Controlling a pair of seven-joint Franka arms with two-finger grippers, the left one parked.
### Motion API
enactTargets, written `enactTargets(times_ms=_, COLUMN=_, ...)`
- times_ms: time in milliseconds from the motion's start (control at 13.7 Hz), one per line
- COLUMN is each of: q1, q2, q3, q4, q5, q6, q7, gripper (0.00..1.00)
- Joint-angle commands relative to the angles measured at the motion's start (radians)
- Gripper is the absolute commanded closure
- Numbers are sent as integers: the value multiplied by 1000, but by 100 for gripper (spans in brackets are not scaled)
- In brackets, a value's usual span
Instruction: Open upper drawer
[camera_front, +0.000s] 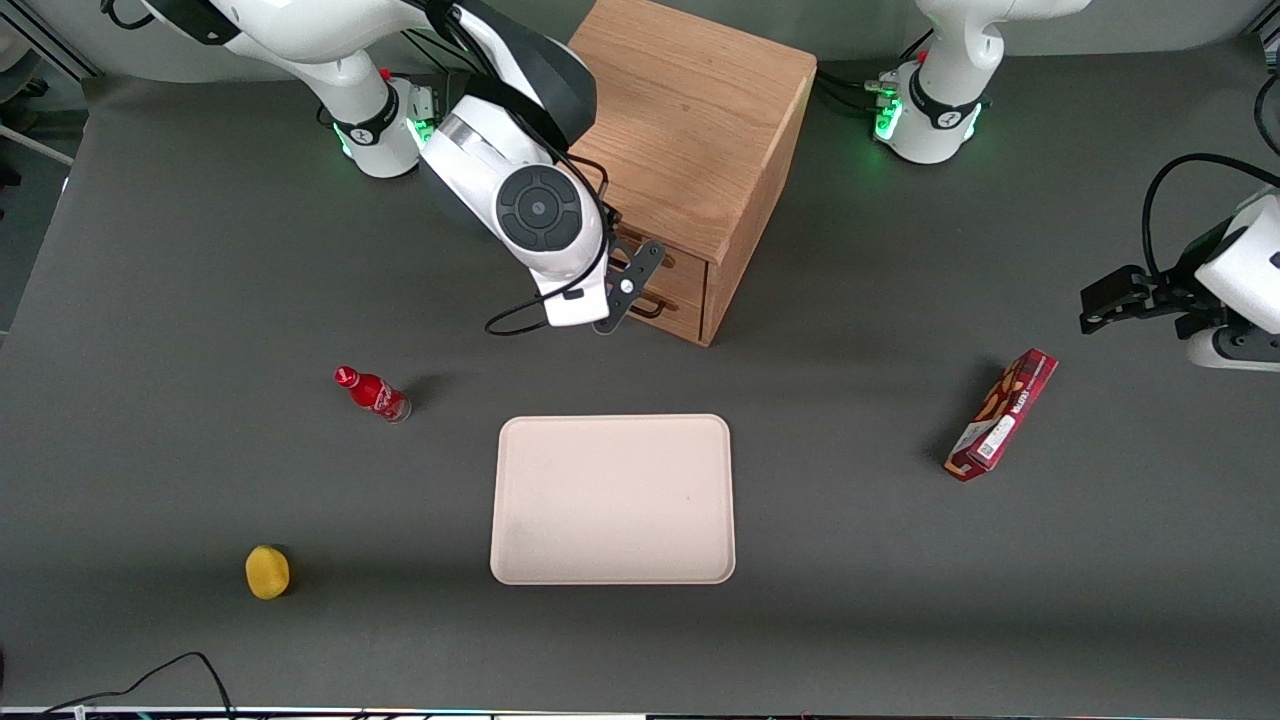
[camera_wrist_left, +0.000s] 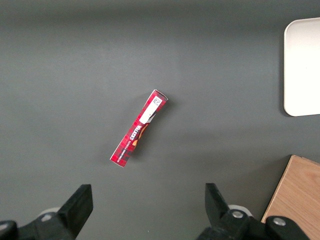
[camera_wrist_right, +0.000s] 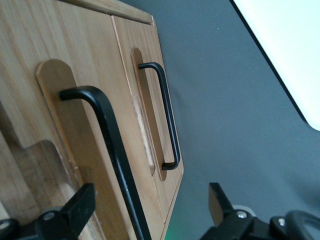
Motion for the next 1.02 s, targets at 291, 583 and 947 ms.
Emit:
enactTargets(times_ms=291, q1=-6, q2=-13, q3=4, q4=-25, q5=-71, q6=41, q7=-49, gripper=0)
enactTargets(times_ms=583, q1=-2, q2=-10, q3=6, q4=-28, q5=-73, q6=44, q7=-55, gripper=0)
enactTargets(times_ms=947, q1=-5, q2=-13, q3=6, q4=-66, q5=-74, q6=78, q7=-70, gripper=0)
